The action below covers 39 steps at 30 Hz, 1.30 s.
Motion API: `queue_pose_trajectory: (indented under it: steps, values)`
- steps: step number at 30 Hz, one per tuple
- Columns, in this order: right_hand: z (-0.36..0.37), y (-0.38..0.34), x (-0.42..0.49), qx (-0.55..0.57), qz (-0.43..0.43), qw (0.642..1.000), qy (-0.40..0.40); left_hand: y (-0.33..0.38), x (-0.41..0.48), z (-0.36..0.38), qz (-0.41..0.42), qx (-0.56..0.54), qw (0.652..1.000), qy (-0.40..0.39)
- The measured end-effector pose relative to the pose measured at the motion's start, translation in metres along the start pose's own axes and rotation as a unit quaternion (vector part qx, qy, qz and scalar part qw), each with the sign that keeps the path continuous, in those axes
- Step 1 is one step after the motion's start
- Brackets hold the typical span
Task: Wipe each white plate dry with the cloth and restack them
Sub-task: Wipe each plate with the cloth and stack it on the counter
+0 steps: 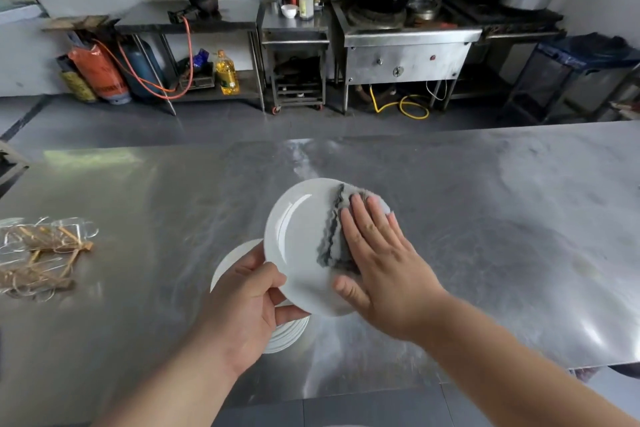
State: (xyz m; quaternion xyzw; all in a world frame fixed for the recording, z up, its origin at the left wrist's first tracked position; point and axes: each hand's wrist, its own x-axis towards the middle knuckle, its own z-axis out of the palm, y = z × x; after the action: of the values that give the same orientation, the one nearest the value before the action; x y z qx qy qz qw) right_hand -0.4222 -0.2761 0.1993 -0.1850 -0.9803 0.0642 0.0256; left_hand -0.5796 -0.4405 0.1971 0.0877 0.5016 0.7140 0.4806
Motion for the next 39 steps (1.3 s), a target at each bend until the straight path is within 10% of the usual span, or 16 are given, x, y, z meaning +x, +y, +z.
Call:
queue_pose_trajectory:
  steps: [13, 19, 28, 39]
  values:
    - [0.002, -0.021, -0.016, 0.166, -0.033, 0.950, 0.261, 0.014, -0.002, 0.017, 0.045, -0.035, 0.995, -0.076]
    - [-0.032, 0.034, 0.003, 0.065, -0.204, 0.955, 0.203, 0.060, 0.006, 0.001, -0.055, 0.038, 0.995, -0.074]
    - [-0.032, 0.004, 0.006, 0.086, -0.016, 0.988, 0.127, 0.033, 0.016, 0.012, 0.047, -0.037, 0.997, -0.038]
    - [-0.035, 0.010, 0.007, 0.033, 0.015, 0.995, 0.089, 0.008, 0.014, 0.021, 0.061, -0.088, 0.992, -0.067]
